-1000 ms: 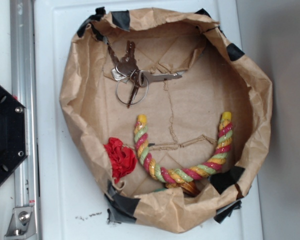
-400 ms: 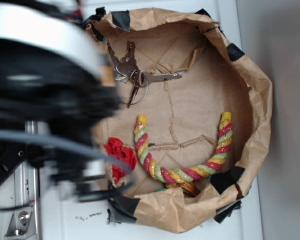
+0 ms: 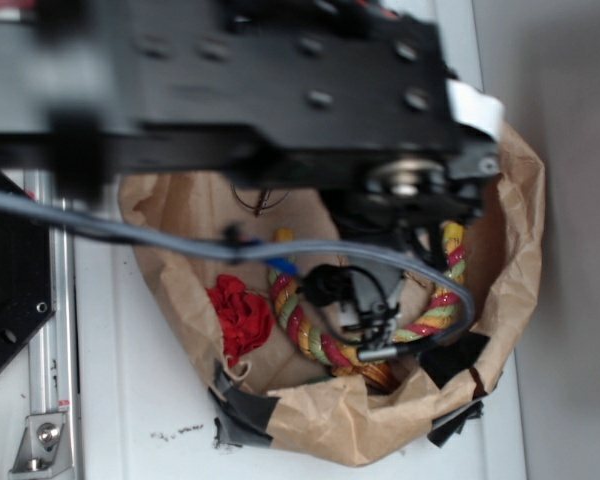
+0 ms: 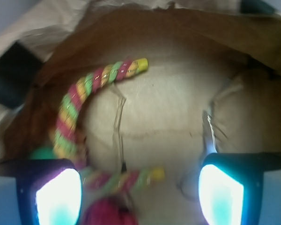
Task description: Grab the multicolored rope.
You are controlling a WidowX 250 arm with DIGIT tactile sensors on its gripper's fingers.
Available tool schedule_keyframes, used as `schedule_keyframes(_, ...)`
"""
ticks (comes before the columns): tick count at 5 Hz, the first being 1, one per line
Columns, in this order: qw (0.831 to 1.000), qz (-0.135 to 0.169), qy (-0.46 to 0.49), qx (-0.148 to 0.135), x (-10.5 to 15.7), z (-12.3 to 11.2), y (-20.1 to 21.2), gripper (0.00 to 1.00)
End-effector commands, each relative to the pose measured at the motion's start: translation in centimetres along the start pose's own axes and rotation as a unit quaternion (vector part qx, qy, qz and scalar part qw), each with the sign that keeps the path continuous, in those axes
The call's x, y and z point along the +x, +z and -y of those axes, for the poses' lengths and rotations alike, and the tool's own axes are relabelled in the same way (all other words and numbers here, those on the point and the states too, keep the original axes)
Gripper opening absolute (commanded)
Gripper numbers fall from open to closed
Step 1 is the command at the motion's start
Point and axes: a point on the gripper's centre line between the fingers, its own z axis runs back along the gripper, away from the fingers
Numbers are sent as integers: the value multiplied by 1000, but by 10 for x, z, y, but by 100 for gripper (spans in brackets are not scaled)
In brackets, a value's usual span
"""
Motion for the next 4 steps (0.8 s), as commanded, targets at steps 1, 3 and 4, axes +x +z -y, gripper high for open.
schedule_keyframes(1,996,7,-82,32,12,35,-29,100)
schedule_keyframes(3,995,8,-95,-35,10,75,-30,100)
schedule_keyframes(4,994,-3,-102,-46,14,82,-44,100)
